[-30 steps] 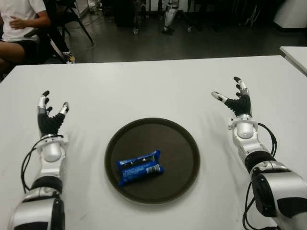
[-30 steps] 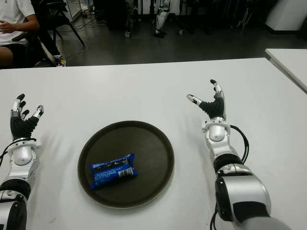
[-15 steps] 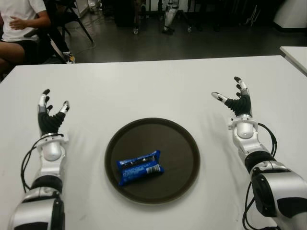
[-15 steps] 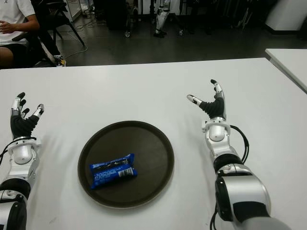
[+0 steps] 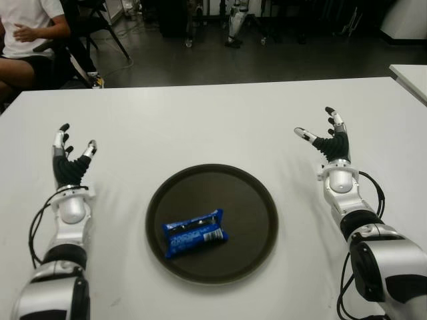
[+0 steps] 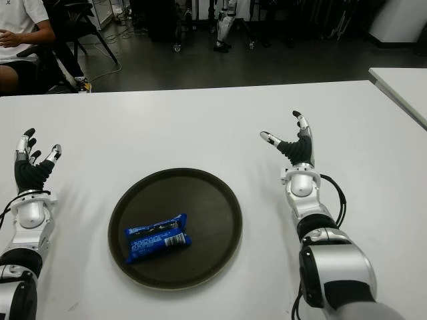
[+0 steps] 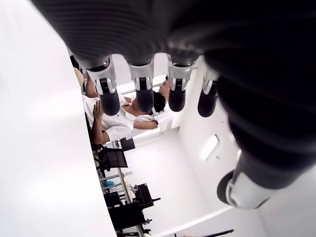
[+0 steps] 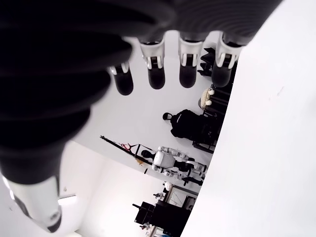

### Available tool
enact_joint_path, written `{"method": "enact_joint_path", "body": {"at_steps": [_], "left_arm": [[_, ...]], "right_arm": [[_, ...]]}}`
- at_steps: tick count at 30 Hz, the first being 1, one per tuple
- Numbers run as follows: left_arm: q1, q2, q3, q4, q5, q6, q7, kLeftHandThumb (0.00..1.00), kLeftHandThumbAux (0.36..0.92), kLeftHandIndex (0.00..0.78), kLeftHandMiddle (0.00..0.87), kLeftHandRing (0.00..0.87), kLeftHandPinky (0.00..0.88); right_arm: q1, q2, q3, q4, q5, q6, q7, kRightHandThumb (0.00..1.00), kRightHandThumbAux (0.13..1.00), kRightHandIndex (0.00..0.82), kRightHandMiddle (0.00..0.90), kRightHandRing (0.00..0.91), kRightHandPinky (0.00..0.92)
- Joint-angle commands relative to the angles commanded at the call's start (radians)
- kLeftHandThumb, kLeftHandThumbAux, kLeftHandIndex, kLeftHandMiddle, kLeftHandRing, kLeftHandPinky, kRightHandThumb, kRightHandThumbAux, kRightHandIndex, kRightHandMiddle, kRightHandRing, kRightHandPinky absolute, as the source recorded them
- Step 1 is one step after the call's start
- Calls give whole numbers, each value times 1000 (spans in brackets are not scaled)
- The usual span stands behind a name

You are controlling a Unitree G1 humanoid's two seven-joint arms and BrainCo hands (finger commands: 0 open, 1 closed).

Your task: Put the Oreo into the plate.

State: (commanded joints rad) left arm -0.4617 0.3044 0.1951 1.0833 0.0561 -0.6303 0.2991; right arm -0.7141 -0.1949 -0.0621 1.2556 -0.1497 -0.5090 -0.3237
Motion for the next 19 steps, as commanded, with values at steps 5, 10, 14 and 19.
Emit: {"method": "enact_joint_path", "body": {"at_steps": [5, 10, 14, 19], "left_arm": [[-1, -2, 4, 1, -8, 3, -9, 0, 699, 11, 0, 0, 0], [-2, -2, 6, 4, -12, 8, -13, 0, 699, 14, 0, 0, 0], [-3, -3, 3, 4, -11, 9, -8, 0, 699, 16, 0, 0, 0], [-1, -1, -2, 2, -5, 3, -5, 0, 715, 14, 0, 0, 0]], "right_arm": [[0, -3, 13, 0, -14, 1, -16, 0, 709, 18, 0, 0, 0], [-1, -8, 28, 3, -27, 3, -28, 0, 683, 16, 0, 0, 0], [1, -10, 29, 3, -30, 0, -29, 0, 677, 15, 0, 0, 0], [2, -7, 20, 2, -22, -5, -16, 0, 682, 15, 0, 0, 0]]}}
